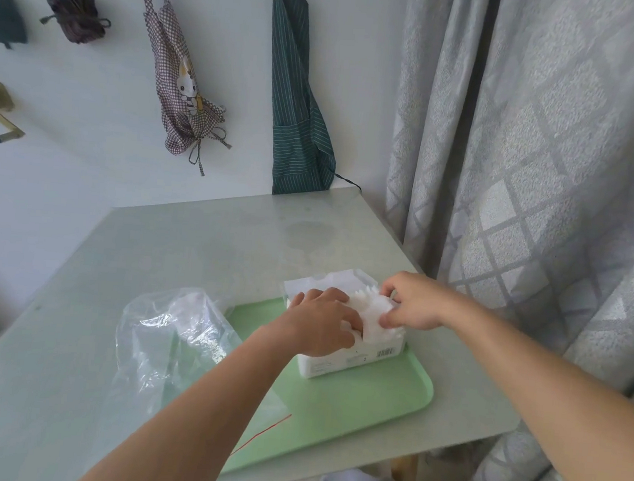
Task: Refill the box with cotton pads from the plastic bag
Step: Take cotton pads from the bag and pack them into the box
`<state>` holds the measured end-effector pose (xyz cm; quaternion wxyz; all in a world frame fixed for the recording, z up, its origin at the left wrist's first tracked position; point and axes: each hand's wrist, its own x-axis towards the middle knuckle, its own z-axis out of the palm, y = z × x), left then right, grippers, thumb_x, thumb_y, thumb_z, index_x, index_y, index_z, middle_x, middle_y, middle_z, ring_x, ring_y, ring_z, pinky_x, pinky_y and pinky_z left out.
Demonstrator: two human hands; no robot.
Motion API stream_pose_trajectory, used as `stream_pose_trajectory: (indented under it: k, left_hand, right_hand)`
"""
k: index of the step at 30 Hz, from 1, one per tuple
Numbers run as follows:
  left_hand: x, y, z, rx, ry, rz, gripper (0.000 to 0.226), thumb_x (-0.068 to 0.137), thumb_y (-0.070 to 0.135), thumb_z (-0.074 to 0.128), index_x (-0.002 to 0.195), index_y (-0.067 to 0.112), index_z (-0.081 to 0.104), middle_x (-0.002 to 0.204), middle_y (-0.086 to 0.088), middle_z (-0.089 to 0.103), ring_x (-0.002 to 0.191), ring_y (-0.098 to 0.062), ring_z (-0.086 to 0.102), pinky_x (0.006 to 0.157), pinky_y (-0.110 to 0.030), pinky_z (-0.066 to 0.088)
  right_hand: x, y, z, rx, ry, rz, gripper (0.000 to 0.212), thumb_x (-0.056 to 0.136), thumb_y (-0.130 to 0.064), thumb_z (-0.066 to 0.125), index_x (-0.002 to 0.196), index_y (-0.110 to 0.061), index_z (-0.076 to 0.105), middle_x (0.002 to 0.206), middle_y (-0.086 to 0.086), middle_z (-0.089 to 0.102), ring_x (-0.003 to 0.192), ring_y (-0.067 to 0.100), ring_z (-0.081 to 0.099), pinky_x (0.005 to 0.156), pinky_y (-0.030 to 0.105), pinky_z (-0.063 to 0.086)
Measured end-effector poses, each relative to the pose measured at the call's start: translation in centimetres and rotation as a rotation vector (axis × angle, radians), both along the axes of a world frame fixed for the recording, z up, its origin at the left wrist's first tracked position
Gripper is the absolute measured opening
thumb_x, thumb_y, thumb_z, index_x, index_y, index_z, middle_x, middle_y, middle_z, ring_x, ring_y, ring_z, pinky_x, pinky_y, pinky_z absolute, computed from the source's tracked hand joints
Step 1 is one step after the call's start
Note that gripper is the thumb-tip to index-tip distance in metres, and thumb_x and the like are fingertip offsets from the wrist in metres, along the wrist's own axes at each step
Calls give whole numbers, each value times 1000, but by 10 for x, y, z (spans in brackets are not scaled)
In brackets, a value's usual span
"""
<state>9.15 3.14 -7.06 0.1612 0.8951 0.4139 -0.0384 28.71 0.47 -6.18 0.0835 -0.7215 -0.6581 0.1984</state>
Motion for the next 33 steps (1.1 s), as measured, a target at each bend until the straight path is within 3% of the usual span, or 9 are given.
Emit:
stream_pose_trajectory:
  k: [8,13,15,17,19,23,26,28,33]
  left_hand:
    - [-5,8,-6,-80,-68,-13,31,85,34,58,108,52,67,149,6,36,136,-24,31,116,-42,23]
    - [-3,9,-8,-108,-74,-7,31,84,33,57,108,51,67,148,5,35,138,-24,28,114,-44,27]
    - [-2,7,-7,-96,-62,-3,33,88,30,57,114,48,66,149,4,33,135,-25,28,113,-42,29]
    - [-2,8,-8,-85,-67,-7,34,89,30,57,116,48,65,149,5,33,135,-25,29,112,-43,30]
    - [-2,9,-10,-76,-87,-14,32,88,32,59,115,48,65,147,4,36,136,-23,30,111,-43,31]
    - [-3,11,-13,-54,-201,34,28,82,30,71,108,38,66,130,5,50,122,-21,46,100,-38,43]
    - [-4,11,-10,-43,-240,50,24,79,29,76,99,32,63,119,5,54,109,-19,53,88,-33,49]
    - [-4,10,-10,-45,-240,55,22,78,28,76,97,31,63,118,5,54,107,-19,53,89,-34,49]
    - [-3,9,-10,-47,-241,65,21,79,29,75,98,31,65,116,7,56,105,-17,55,85,-29,47]
  right_hand:
    - [-27,-2,8,-13,-376,94,25,82,-14,67,105,-21,60,110,5,61,85,25,58,58,29,41]
    - [-46,-6,4,67,-580,147,19,84,-2,56,97,-15,60,131,14,55,98,33,64,67,32,40]
    - [-45,-1,5,52,-566,108,11,82,-3,61,81,-13,57,107,14,60,84,31,62,63,29,39]
    - [-42,7,1,24,-465,43,37,78,-8,69,61,-18,37,74,5,49,63,25,49,52,25,33]
    - [-43,11,-1,-25,-380,14,50,74,-16,75,57,-20,28,63,2,43,60,24,47,46,25,29]
    - [-43,10,4,-171,-211,0,26,75,-18,75,62,-14,53,62,2,55,55,20,53,45,23,35]
    - [-37,7,4,-163,-57,-46,19,74,-20,80,89,-9,72,64,3,66,55,16,61,51,22,49]
    - [-41,5,-3,-102,-86,-84,18,71,-18,80,86,-10,73,72,6,70,65,20,66,60,29,54]
    - [-45,6,-12,-68,-118,-95,21,72,-16,73,61,-18,56,68,3,60,65,23,60,52,25,42]
